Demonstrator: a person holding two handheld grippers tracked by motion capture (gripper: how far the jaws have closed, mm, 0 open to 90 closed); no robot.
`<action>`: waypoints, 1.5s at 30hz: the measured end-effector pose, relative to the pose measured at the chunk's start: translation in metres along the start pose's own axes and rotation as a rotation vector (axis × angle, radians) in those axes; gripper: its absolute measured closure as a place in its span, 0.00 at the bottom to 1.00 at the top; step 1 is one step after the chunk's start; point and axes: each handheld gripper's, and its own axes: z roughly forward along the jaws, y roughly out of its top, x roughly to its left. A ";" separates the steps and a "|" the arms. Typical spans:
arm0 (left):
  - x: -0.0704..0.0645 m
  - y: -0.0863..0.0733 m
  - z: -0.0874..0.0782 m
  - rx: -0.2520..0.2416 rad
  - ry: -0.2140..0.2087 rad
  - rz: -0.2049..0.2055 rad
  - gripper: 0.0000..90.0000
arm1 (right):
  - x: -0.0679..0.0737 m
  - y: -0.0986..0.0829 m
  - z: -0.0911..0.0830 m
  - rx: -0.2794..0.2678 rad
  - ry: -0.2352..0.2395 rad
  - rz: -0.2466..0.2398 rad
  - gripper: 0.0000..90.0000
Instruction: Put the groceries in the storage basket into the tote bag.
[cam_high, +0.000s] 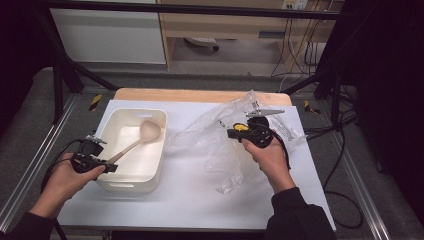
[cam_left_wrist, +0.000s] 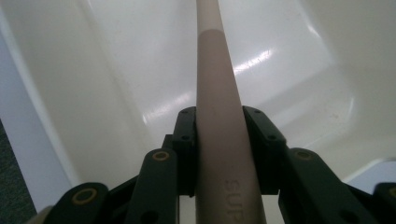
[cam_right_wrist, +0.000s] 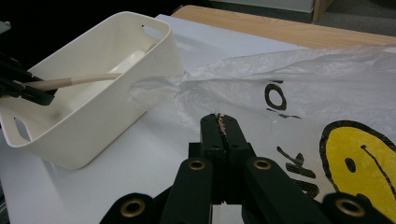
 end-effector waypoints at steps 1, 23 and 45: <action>0.000 0.001 0.000 -0.011 0.006 -0.001 0.74 | 0.000 0.000 0.000 0.002 0.001 0.000 1.00; -0.004 0.001 0.000 -0.064 0.063 0.030 0.76 | -0.002 -0.002 -0.003 -0.001 -0.005 0.004 1.00; -0.004 -0.010 -0.025 -0.194 0.050 0.104 0.77 | -0.002 0.001 -0.002 0.004 -0.006 -0.001 1.00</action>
